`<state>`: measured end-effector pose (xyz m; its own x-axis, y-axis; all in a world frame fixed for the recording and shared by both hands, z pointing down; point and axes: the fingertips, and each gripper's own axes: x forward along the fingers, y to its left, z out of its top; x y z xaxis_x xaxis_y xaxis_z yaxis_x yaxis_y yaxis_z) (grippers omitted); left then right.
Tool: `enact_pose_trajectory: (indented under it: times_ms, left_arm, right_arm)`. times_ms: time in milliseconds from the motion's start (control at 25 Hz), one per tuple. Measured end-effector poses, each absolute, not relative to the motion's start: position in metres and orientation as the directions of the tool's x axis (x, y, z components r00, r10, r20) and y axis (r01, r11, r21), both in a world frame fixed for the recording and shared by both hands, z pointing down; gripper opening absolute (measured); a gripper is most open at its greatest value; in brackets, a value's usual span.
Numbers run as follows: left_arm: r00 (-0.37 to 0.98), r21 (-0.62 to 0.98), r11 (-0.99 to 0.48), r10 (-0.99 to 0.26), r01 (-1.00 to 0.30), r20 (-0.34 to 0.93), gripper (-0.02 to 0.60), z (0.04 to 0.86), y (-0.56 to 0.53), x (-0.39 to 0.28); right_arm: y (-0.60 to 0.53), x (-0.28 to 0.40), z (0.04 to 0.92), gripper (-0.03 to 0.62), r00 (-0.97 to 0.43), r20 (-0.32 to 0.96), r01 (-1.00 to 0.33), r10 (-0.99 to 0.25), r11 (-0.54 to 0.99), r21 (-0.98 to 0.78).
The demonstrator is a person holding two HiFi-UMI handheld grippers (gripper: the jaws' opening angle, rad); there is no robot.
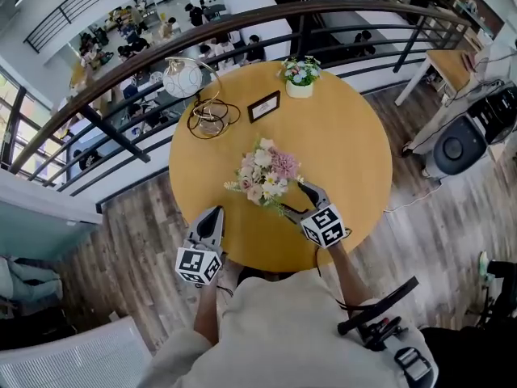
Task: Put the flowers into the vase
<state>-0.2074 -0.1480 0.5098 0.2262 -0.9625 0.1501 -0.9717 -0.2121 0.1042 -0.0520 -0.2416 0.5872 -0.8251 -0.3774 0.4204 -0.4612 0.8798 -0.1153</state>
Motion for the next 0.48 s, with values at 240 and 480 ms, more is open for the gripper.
enact_pose_trajectory:
  times_ms: [240,480]
  left_arm:
    - [0.199,0.055,-0.192,-0.968,-0.98,0.154,0.006,0.499,-0.135,-0.2]
    - [0.203,0.045,-0.198,-0.965,-0.979,0.167,0.006,0.5,-0.124,-0.18]
  right_arm:
    - [-0.246,0.008,0.569,0.291,-0.859,0.226,-0.511,-0.459,0.795,-0.328]
    - [-0.242,0.034,0.537,0.021,-0.848,0.06,-0.503,-0.526,0.767,-0.398]
